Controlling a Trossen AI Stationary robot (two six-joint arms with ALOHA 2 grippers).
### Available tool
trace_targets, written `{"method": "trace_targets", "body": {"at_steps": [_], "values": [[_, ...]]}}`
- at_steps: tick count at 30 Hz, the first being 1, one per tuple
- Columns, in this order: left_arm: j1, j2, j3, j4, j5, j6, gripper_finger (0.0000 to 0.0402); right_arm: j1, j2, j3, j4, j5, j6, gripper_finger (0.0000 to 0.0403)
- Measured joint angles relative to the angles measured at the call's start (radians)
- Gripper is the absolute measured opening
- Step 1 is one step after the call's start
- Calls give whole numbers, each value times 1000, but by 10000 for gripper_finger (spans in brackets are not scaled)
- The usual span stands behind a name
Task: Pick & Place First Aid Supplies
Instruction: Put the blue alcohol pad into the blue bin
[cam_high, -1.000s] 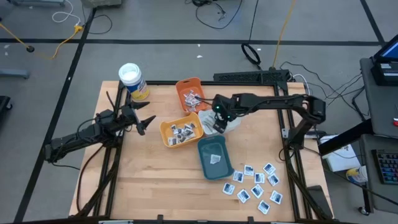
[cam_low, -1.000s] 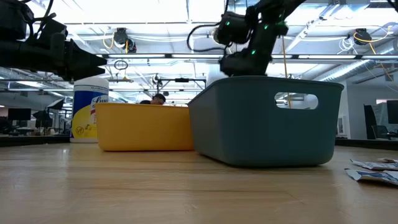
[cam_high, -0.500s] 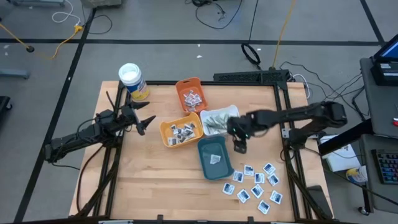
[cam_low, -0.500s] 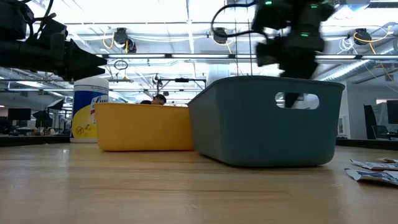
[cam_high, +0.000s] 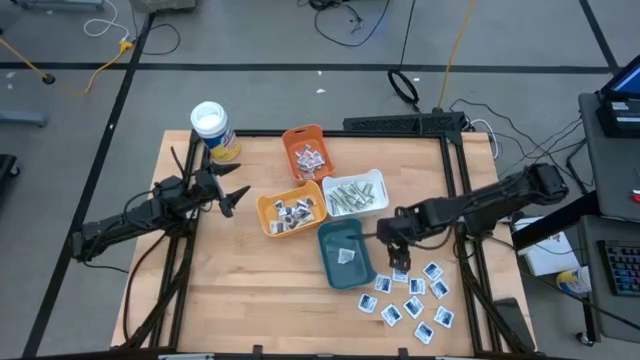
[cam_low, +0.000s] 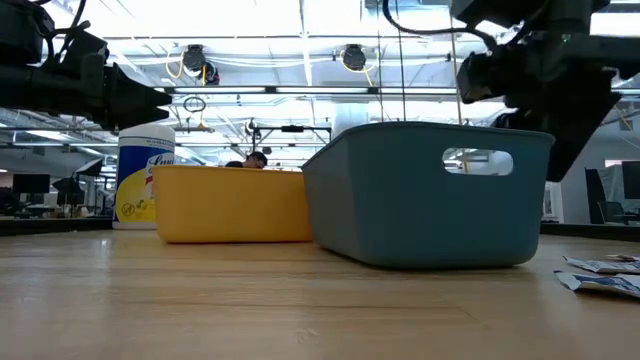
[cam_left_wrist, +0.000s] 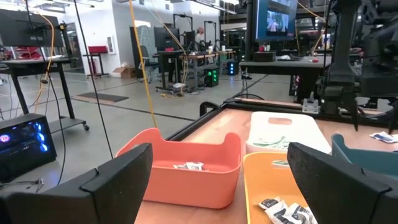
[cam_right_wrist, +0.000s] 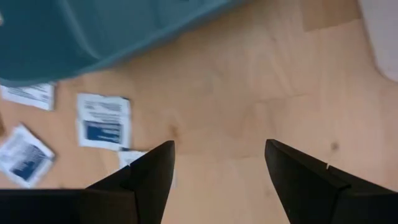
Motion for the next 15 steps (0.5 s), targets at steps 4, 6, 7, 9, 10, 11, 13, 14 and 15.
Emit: {"method": "trace_targets", "body": {"at_steps": [4, 6, 7, 9, 10, 11, 13, 14, 15], "values": [[0, 0, 0, 0, 0, 0, 379, 60, 10, 0, 5, 0, 99, 247], [0, 0, 0, 0, 0, 0, 379, 93, 22, -1, 23, 1, 122, 247], [0, 0, 0, 0, 0, 0, 379, 110, 25, -7, 39, 2, 127, 247], [0, 0, 0, 0, 0, 0, 379, 135, 42, -20, 69, 2, 128, 247], [0, 0, 0, 0, 0, 0, 379, 149, 53, -29, 79, 2, 130, 247], [0, 0, 0, 0, 0, 0, 379, 164, 64, -40, 84, 2, 138, 247], [0, 0, 0, -1, 0, 0, 379, 187, 81, -56, 88, 2, 161, 247], [0, 0, 0, 0, 0, 0, 379, 198, 91, -65, 90, 1, 170, 247], [0, 0, 0, 0, 0, 0, 379, 210, 102, -75, 96, 2, 177, 247]]}}
